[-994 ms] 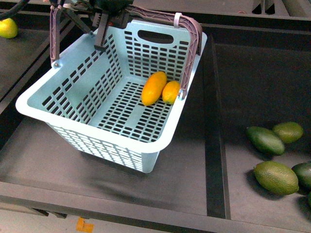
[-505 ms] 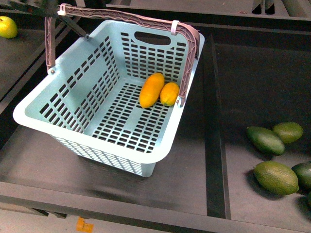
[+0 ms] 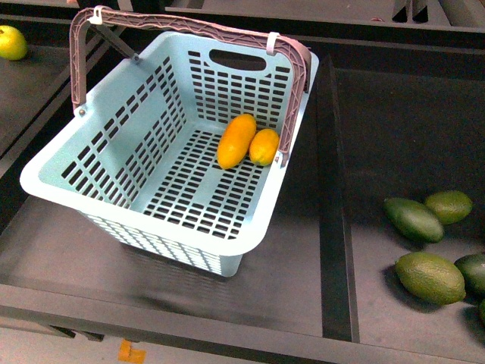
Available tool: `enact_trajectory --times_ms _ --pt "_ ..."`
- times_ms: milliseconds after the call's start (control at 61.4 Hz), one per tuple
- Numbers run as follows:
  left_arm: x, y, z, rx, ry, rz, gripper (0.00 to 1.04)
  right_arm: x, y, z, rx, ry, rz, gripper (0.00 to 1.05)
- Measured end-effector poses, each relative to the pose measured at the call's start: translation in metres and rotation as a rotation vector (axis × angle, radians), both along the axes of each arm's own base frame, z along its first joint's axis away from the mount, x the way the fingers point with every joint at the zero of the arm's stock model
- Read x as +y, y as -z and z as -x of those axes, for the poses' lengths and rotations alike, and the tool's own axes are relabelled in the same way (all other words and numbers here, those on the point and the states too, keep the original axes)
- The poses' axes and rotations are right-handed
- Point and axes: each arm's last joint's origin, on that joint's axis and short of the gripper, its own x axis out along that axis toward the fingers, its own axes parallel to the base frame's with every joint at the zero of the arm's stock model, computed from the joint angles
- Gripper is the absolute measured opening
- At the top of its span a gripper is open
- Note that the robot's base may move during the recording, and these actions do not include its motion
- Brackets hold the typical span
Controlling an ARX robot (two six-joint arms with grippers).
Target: Pick lemon and mango into basket
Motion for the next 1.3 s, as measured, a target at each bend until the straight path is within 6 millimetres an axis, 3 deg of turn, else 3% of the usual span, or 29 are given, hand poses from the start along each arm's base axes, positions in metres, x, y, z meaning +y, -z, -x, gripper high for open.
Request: enact_trajectory --times_ms 114,244,472,635,1026,1303 --pt "0.016 0.017 0.035 -0.081 -0.004 -0.272 0.30 0.000 0.000 0.000 0.000 0.000 0.000 0.96" --pt "0.025 0.040 0.064 -0.058 0.015 -0.348 0.03 0.000 0.000 0.000 0.000 0.000 0.000 0.96" --pt "0.039 0.063 0.107 -0.058 0.006 -0.368 0.03 0.000 0.000 0.000 0.000 0.000 0.000 0.96" --pt "0.050 0.072 0.126 -0.060 0.003 -0.372 0.03 0.000 0.000 0.000 0.000 0.000 0.000 0.96" --pt "0.050 0.092 0.161 -0.061 0.008 -0.374 0.03 0.000 0.000 0.000 0.000 0.000 0.000 0.96" --pt "0.050 0.087 0.174 -0.074 0.005 -0.374 0.03 0.000 0.000 0.000 0.000 0.000 0.000 0.96"
